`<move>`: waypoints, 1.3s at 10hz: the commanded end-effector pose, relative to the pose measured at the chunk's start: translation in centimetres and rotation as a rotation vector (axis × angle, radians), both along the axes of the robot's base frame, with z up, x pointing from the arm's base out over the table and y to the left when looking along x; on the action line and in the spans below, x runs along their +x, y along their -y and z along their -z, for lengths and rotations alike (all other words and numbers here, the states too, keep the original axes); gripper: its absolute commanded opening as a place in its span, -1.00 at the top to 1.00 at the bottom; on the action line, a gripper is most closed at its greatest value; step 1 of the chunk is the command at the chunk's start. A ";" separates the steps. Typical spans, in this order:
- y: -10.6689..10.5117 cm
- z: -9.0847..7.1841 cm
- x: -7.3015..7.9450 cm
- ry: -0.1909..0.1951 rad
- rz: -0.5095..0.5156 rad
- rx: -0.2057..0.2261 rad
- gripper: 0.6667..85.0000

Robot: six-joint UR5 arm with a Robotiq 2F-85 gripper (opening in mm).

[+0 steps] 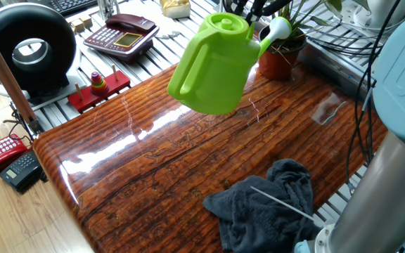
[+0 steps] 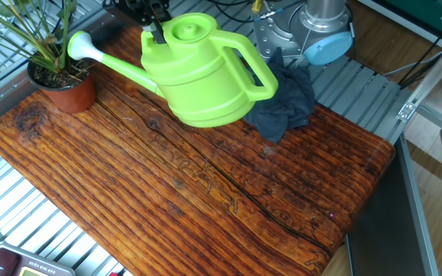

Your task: Water the plant

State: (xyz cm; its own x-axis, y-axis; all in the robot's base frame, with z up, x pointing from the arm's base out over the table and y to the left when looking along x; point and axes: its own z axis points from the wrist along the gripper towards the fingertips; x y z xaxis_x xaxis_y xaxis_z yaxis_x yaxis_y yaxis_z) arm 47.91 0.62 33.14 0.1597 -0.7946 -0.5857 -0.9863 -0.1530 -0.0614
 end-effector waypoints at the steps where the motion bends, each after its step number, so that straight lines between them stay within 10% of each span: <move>1: 0.1 -0.2 0.0 0.007 -0.006 0.008 0.99; 13: 1.0 -0.3 -0.6 0.000 0.002 0.028 0.99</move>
State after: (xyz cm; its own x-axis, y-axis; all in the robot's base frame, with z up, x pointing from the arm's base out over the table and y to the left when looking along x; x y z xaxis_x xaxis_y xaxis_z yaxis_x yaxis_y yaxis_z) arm 47.47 0.05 33.37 0.1529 -0.7774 -0.6102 -0.9873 -0.1466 -0.0606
